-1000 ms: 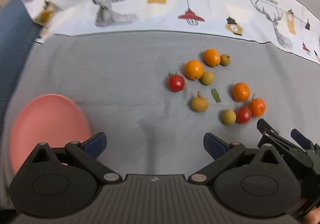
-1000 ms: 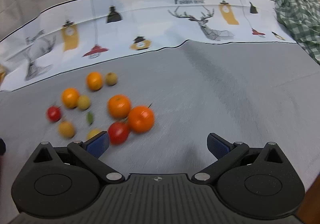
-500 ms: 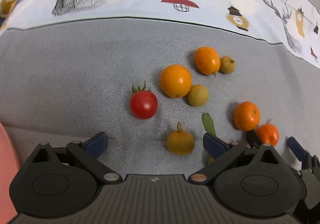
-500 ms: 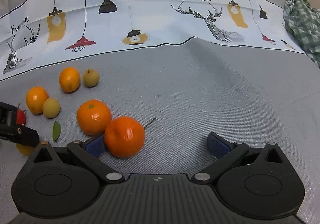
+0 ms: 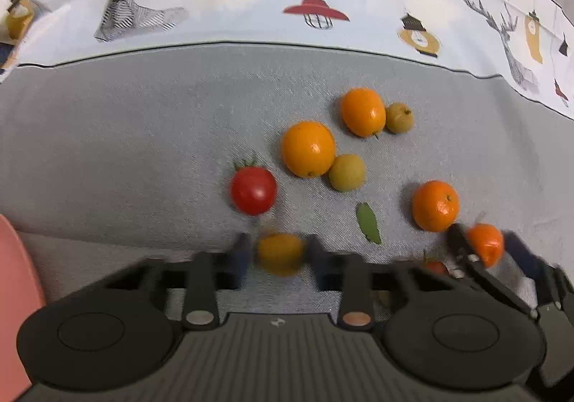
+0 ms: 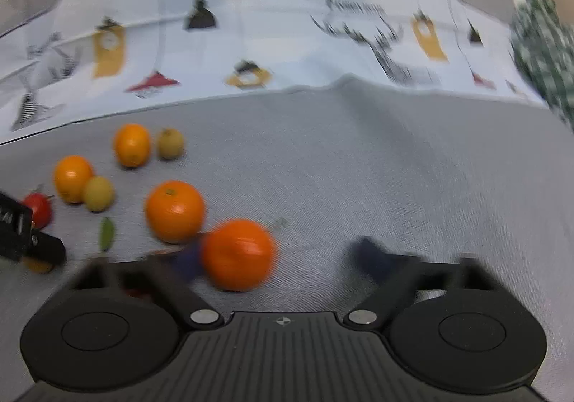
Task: Organize fruits
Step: 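Grasp a small yellow fruit with the left tool while the right tool grasps a mandarin, then carry the yellow fruit with the left tool toward the pink plate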
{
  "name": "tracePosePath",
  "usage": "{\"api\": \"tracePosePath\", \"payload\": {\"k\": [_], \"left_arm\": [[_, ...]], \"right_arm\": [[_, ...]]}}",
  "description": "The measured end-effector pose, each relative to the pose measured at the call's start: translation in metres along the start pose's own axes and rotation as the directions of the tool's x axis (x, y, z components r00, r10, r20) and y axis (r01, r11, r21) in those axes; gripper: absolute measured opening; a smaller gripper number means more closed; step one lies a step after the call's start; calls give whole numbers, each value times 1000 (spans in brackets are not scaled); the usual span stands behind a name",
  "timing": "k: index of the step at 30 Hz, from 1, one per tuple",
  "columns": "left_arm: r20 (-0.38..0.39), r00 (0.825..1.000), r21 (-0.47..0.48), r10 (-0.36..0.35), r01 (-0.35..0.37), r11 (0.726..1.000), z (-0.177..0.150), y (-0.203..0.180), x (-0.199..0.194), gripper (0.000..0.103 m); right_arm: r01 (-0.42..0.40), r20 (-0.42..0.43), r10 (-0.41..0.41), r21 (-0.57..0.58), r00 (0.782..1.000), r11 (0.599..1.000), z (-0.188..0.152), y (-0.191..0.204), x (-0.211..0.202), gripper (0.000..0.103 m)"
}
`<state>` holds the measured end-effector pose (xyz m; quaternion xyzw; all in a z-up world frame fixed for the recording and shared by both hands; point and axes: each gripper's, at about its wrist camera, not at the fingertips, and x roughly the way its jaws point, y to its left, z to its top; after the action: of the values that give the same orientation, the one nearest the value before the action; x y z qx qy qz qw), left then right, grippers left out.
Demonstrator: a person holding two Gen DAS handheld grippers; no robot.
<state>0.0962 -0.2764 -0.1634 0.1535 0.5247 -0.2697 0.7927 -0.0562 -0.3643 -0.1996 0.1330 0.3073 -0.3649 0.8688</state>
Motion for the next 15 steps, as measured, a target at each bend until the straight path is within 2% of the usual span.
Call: {"api": "tracePosePath", "payload": {"k": [1,5,9,12,15], "left_arm": [[0,1000,-10,-16,16,1000,0,3,-2,33],[7,1000,-28,-21,21,999,-4,10,-16,33],[14,1000,-34,-11,11,999,-17,23,-47,33],[25,999,-33,20,-19,999,-33,37,-77,33],[38,999,-45,33,-31,999,-55,58,-110,33]], "right_arm": [[-19,13,19,-24,1000,1000,-1,3,-2,41],[-24,43,27,-68,999,997,0,10,-9,40],[40,123,-33,-54,992,998,7,3,-24,40],[61,150,-58,-18,987,998,11,-6,-48,40],[22,163,-19,-17,986,1000,11,-6,-90,40]]}}
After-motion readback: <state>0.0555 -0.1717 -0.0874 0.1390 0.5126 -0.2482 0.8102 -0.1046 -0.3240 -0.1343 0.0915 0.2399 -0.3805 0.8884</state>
